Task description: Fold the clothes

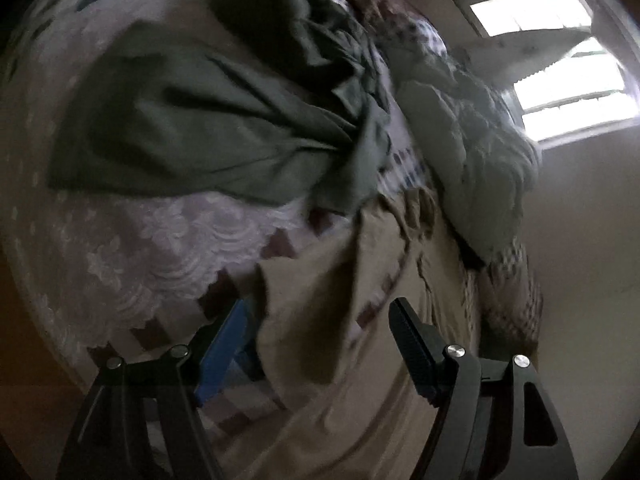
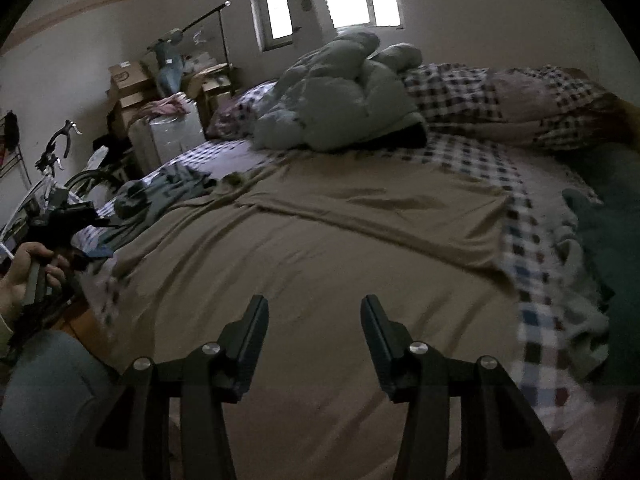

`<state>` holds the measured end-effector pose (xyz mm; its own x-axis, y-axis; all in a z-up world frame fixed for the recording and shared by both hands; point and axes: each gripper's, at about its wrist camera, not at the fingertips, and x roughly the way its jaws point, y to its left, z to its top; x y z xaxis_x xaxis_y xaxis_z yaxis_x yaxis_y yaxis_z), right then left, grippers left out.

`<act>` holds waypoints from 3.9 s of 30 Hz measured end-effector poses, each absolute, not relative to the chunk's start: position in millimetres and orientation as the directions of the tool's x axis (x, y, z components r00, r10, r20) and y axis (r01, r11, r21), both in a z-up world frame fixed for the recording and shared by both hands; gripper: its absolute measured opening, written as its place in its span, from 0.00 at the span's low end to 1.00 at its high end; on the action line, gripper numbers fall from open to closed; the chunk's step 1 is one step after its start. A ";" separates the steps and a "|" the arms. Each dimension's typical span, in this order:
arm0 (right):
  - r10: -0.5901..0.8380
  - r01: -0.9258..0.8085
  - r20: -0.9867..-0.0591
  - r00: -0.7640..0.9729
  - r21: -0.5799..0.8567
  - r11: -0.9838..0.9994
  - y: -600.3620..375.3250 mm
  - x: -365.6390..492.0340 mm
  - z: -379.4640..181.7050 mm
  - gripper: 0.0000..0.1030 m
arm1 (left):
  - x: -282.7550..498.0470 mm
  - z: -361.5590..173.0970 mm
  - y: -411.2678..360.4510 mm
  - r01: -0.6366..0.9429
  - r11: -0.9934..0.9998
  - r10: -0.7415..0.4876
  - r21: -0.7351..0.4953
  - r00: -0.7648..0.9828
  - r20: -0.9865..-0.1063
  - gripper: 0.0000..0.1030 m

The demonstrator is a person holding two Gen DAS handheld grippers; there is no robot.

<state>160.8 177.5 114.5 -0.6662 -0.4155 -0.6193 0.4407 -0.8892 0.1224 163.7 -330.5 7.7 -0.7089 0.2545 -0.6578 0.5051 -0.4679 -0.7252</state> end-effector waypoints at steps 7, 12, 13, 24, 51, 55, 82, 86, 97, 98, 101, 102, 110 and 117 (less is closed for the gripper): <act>-0.431 0.445 -0.626 -0.650 0.146 -0.884 160.5 174.8 112.8 0.50 | 157.7 -10.7 -335.7 0.501 -0.421 0.230 -0.756 -0.748 -0.623 0.75; -0.439 0.455 -0.641 -0.630 0.153 -0.877 143.4 176.1 110.4 0.50 | 146.9 -12.6 -333.3 0.476 -0.417 0.267 -0.774 -0.750 -0.605 0.35; -0.442 0.462 -0.645 -0.624 0.151 -0.874 136.9 176.3 109.7 0.50 | 142.8 -13.5 -333.5 0.479 -0.418 0.275 -0.772 -0.743 -0.610 0.29; -0.499 0.516 -0.642 -0.582 0.184 -0.837 72.9 173.2 114.4 0.50 | 136.9 64.9 -367.8 0.335 -0.551 0.157 -0.764 -0.858 -0.489 0.06; -0.518 0.598 -0.688 -0.508 0.152 -0.787 -2.1 167.3 107.0 0.50 | 116.3 156.3 -527.1 0.309 -0.664 -0.040 -0.681 -0.924 -0.380 0.06; -0.538 0.617 -0.680 -0.499 0.158 -0.771 -16.1 163.1 110.1 0.50 | 90.3 189.1 -533.8 0.275 -0.679 -0.045 -0.681 -0.941 -0.335 0.06; -0.573 0.802 -0.656 -0.491 -0.084 -0.591 -143.5 162.1 121.0 0.50 | 222.6 44.8 -470.2 -0.023 -0.814 0.257 -0.580 -0.910 -0.325 0.06; -0.582 0.843 -0.650 -0.489 -0.179 -0.508 -190.5 168.0 117.2 0.50 | 232.0 23.2 -443.4 -0.078 -0.845 0.325 -0.529 -0.861 -0.391 0.06; -0.580 0.800 -0.605 -0.546 -0.582 -0.145 -279.8 185.2 81.7 0.49 | 248.8 -6.4 -422.0 -0.133 -0.804 0.404 -0.580 -0.838 -0.367 0.07; -0.578 0.782 -0.601 -0.552 -0.614 -0.107 -284.0 187.5 75.6 0.49 | 248.5 -8.4 -422.3 -0.133 -0.799 0.408 -0.586 -0.836 -0.366 0.07; -0.578 0.702 -0.583 -0.571 -0.712 0.026 -297.1 198.3 52.8 0.49 | 247.1 -14.9 -422.3 -0.127 -0.796 0.411 -0.591 -0.831 -0.375 0.08; -0.580 0.678 -0.579 -0.573 -0.733 0.062 -300.3 201.0 46.8 0.48 | 247.0 -17.2 -421.7 -0.129 -0.794 0.416 -0.594 -0.827 -0.377 0.09; -0.575 0.466 -0.582 -0.575 -0.810 0.356 -318.4 214.4 -0.4 0.34 | 249.7 -27.1 -415.6 -0.152 -0.794 0.442 -0.589 -0.809 -0.387 0.12; -0.548 0.352 -0.609 -0.574 -0.787 0.506 -323.8 215.9 -27.4 0.28 | 255.3 -38.7 -422.5 -0.125 -0.751 0.453 -0.649 -0.813 -0.366 0.16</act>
